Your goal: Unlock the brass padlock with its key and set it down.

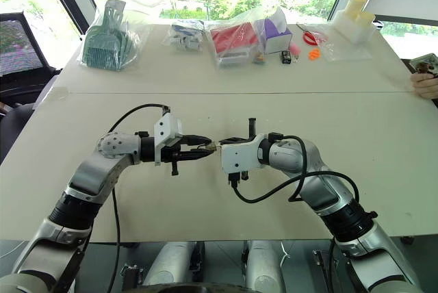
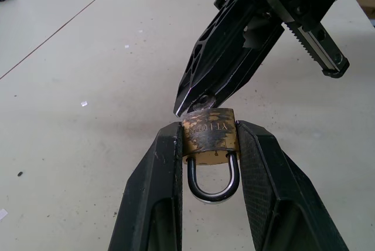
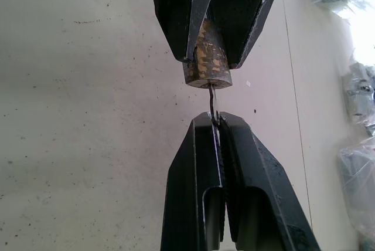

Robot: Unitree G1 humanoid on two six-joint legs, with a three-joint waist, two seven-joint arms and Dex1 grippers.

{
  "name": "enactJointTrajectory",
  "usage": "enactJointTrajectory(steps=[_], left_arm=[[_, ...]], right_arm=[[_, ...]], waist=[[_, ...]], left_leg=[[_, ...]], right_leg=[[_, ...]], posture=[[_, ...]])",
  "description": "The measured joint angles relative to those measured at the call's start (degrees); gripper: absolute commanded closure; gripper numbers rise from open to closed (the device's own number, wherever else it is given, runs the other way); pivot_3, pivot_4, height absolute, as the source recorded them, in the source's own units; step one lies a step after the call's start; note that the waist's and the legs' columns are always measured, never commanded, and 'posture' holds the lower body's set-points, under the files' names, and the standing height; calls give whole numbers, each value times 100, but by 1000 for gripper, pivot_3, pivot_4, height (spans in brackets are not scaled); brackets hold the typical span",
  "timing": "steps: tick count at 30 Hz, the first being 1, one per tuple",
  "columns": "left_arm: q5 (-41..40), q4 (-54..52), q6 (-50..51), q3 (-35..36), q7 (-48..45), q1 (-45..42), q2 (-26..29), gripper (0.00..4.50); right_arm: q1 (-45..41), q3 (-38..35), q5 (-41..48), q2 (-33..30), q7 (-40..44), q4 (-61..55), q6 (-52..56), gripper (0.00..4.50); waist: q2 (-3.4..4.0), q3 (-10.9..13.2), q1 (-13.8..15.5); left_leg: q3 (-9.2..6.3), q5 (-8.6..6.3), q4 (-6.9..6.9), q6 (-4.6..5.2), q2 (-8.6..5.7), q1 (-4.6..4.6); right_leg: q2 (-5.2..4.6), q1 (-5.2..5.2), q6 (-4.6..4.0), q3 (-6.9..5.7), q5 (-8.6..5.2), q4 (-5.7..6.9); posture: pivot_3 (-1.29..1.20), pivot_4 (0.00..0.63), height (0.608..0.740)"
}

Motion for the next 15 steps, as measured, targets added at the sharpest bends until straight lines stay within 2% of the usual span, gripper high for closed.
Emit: enactJointTrajectory(steps=[8, 15], left_arm=[[359, 88, -535, -77, 38, -5, -22, 3758], [987, 378, -1596, -275, 213, -29, -99, 3758]], right_arm=[[-130, -3, 30, 21, 240, 5, 161, 4400], [-442, -1, 413, 51, 861, 103, 621, 4400]], waist=[[0, 0, 1], [0, 0, 1]], left_leg=[[0, 0, 0, 0, 0, 0], [1, 0, 0, 0, 0, 0]], right_leg=[[0, 0, 0, 0, 0, 0], [0, 0, 0, 0, 1, 1]], posture=[[0, 150, 740], [0, 150, 740]])
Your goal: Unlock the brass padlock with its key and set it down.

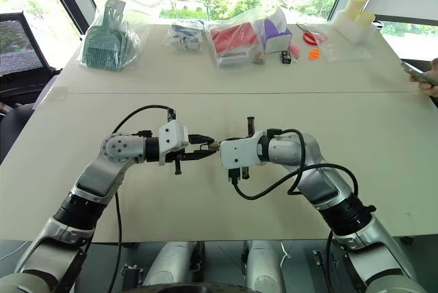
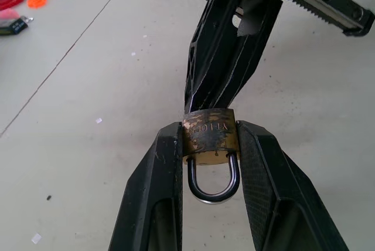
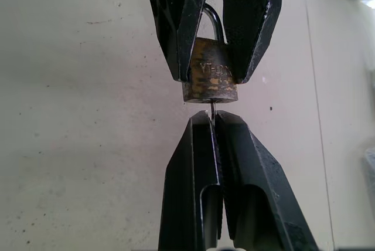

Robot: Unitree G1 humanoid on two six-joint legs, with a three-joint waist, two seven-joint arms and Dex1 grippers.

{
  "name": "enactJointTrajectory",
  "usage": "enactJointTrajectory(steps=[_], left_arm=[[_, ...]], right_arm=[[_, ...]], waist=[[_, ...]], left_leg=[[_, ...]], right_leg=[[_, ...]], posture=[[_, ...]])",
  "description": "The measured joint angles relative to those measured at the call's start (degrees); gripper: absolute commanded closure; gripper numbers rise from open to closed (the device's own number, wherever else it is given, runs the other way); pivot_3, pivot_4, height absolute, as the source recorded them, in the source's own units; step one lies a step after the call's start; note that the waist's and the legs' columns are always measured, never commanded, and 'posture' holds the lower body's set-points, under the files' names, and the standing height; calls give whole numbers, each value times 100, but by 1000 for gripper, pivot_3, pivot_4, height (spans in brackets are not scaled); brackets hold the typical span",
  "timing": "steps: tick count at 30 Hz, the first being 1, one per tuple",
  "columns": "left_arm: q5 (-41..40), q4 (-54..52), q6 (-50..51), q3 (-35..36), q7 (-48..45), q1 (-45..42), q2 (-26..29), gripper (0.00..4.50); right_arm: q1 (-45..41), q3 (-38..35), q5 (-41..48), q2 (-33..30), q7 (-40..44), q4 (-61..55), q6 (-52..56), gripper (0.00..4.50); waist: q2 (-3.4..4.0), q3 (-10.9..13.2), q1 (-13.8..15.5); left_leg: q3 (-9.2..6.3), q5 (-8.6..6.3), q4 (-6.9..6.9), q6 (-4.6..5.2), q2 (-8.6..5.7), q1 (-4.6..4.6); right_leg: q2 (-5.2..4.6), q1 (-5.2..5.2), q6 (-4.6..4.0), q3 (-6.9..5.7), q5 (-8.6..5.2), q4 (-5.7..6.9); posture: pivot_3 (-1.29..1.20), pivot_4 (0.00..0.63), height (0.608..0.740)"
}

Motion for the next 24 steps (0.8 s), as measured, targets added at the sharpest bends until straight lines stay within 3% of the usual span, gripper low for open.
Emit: enactJointTrajectory(steps=[12, 15, 19, 24], left_arm=[[819, 578, -1759, -212, 145, -146, 82, 3758], [683, 571, -1557, -180, 140, -176, 79, 3758], [-131, 409, -278, 118, 6, -186, -21, 3758], [-1065, 106, 1117, 324, -506, -211, 189, 3758]], right_arm=[[-493, 48, 490, 45, 807, 242, 927, 4400], [-524, 56, 434, 54, 654, 304, 748, 4400], [-527, 109, -27, 22, -71, 604, -452, 4400], [-318, 70, -616, -327, -1069, 1014, -2178, 2087]], waist=[[1, 0, 0], [1, -1, 3], [1, 0, -8], [1, 0, -9]], left_leg=[[2, 0, 0, 0, 1, 0], [2, 0, 0, 0, 0, 0], [3, 0, 0, 0, 0, 0], [4, 1, 0, -2, -1, 0]], right_leg=[[0, 0, 1, 0, 1, 1], [0, 0, 2, 0, 1, 1], [0, -1, 4, 0, 1, 2], [0, 0, 5, 0, 0, 2]], posture=[[0, 150, 740], [0, 150, 740], [0, 150, 740], [0, 150, 740]])
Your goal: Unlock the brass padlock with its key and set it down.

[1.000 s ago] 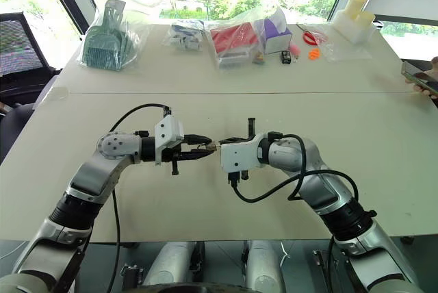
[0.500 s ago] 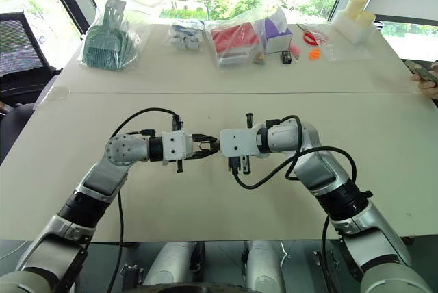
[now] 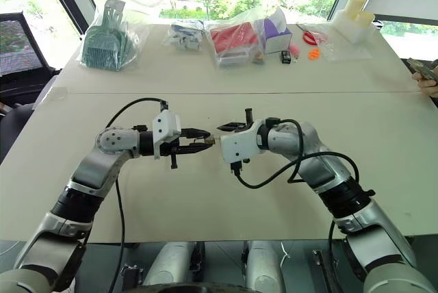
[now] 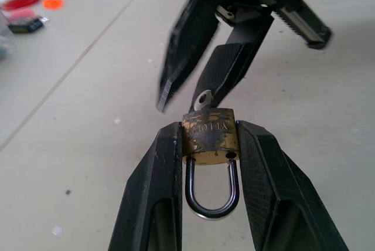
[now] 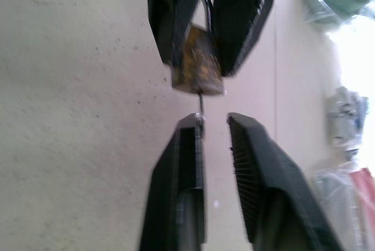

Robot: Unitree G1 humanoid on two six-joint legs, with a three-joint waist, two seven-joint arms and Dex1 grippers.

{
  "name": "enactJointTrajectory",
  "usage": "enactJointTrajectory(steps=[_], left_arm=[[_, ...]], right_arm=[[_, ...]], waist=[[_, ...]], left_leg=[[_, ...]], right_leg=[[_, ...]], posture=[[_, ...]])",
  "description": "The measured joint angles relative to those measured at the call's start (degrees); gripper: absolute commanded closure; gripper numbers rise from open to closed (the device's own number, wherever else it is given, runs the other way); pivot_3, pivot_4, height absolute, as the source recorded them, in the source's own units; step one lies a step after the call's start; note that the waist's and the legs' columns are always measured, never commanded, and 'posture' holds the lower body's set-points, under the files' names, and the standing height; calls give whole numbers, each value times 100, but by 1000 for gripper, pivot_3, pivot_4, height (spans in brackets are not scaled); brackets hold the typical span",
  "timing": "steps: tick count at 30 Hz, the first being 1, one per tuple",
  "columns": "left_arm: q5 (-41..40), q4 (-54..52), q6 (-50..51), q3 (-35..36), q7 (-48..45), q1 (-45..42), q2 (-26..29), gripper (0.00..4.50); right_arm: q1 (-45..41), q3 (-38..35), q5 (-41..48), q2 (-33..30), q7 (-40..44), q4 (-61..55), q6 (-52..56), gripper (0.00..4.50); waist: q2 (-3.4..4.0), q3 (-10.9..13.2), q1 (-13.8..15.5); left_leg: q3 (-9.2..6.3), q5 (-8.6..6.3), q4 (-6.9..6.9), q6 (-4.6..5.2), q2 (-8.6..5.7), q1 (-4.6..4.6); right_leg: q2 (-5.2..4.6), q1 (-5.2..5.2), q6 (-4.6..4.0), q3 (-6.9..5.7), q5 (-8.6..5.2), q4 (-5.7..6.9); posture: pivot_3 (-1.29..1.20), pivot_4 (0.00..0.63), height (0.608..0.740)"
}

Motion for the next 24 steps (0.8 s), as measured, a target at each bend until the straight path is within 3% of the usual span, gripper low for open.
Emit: enactJointTrajectory(steps=[4, 11, 24], left_arm=[[-381, 2, 510, 88, -326, -80, 106, 3758], [-603, 135, 659, 164, -698, -436, 186, 3758], [-609, 231, 749, 163, -891, -492, 125, 3758]], right_arm=[[191, -66, -66, -112, -428, 189, -921, 31], [165, -97, -10, -59, -746, 358, -1811, 31], [-108, -86, -22, 231, -828, 544, -2224, 31]], waist=[[-1, 1, -34], [-1, 1, -135], [0, 1, -133]], left_leg=[[-1, 1, 0, -2, 1, 1], [-4, 1, 0, -2, 0, 1], [-3, 1, 0, -2, 1, 2]], right_leg=[[0, 0, -1, 0, 0, 2], [1, 2, -1, 1, 0, 2], [0, 3, -2, 2, 0, 1]], posture=[[0, 150, 740], [0, 150, 740], [0, 150, 740]])
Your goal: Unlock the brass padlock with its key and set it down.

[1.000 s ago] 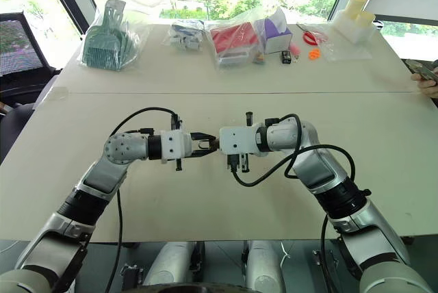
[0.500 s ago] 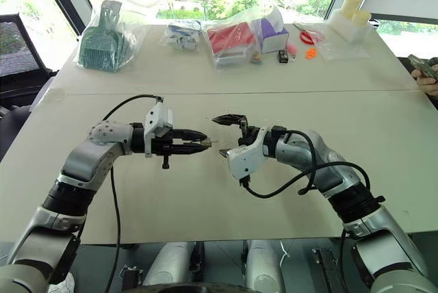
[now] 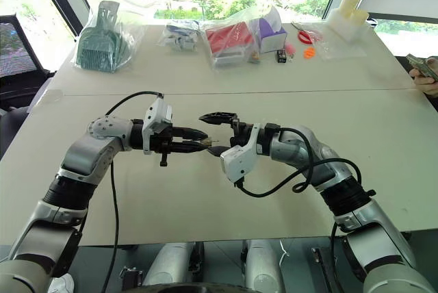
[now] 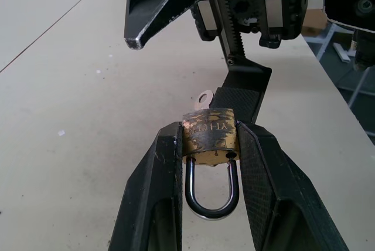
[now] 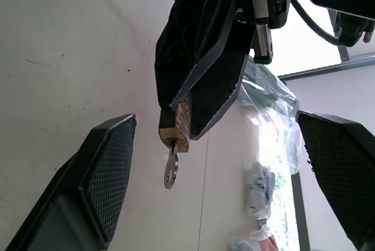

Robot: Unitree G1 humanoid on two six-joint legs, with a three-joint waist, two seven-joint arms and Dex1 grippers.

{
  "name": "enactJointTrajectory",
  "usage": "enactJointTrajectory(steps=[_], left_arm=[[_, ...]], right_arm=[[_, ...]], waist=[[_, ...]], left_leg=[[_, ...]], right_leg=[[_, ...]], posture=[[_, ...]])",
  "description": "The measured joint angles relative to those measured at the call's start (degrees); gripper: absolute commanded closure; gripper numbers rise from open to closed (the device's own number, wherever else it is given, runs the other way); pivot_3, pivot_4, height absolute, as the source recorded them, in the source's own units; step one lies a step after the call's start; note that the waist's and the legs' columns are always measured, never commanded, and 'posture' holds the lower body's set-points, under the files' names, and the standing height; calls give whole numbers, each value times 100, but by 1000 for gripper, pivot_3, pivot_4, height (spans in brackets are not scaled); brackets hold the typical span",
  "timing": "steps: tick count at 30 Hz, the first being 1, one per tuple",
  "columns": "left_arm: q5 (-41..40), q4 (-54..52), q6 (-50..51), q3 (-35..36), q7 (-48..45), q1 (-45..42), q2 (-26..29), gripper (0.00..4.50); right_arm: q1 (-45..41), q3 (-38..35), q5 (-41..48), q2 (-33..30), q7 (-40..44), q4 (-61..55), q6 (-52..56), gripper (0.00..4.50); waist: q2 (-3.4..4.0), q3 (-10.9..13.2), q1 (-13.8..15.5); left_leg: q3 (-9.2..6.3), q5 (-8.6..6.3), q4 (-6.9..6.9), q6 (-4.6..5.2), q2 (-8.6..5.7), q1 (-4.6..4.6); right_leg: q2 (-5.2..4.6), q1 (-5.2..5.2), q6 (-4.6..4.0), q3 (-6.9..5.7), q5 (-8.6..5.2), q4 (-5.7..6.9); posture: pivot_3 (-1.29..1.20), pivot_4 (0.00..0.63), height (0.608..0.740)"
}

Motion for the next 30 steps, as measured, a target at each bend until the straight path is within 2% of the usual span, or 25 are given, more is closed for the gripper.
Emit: enactJointTrajectory(steps=[7, 9, 10, 14, 17, 19, 29, 30], left_arm=[[-78, -1, 43, 10, -2, 0, -35, 3758], [-115, -1, 103, 22, 0, 0, -34, 3758], [-117, -1, 114, 24, 2, 1, -33, 3758], [-118, -2, 117, 27, 19, 1, -14, 3758], [-149, -17, 119, 82, 41, -1, -7, 3758], [-153, -11, 123, 126, 20, 1, 59, 3758], [-167, -3, 121, 126, 40, -4, 31, 3758], [-166, 7, 121, 126, 46, -8, 25, 3758]], right_arm=[[-30, 0, -50, 4, -15, 95, -89, 31], [-30, 0, -48, 4, -13, 96, -80, 536], [-30, 0, -45, 4, -7, 95, -60, 536], [-29, 0, -29, -4, 56, 95, 47, 2097], [-16, 5, -15, -18, 109, 97, 47, 3731], [-16, -25, -17, -79, 114, 124, 82, 4480], [-16, -56, 10, -81, 132, 159, 106, 4480], [-16, -56, 14, -79, 136, 159, 126, 4228]], waist=[[0, 0, -2], [0, 0, -3], [0, 0, -4], [0, 0, -4], [0, 0, -2], [0, 0, -4], [0, 0, -1], [0, 0, -1]], left_leg=[[0, 0, 0, 0, 0, 0], [0, 0, 0, 0, 0, 0], [0, 0, 0, 0, 0, 0], [0, 0, 0, 0, 0, 0], [0, 0, 0, 0, 0, 0], [0, 0, 0, 0, 0, 0], [0, 0, 0, 0, 0, 1], [0, 0, 0, 0, 0, 0]], right_leg=[[1, 0, 0, 0, 0, 1], [0, 0, 0, 0, 0, 1], [1, 0, 0, 0, 0, 1], [1, 0, 0, 0, 0, 1], [1, 0, 0, 0, 0, 1], [0, 0, 0, 0, 0, 1], [0, 0, 0, 0, 0, 2], [0, 0, 0, 0, 0, 2]], posture=[[0, 150, 740], [0, 150, 740], [0, 150, 740], [0, 150, 740], [0, 150, 740], [0, 150, 740], [0, 150, 740], [0, 150, 740]])
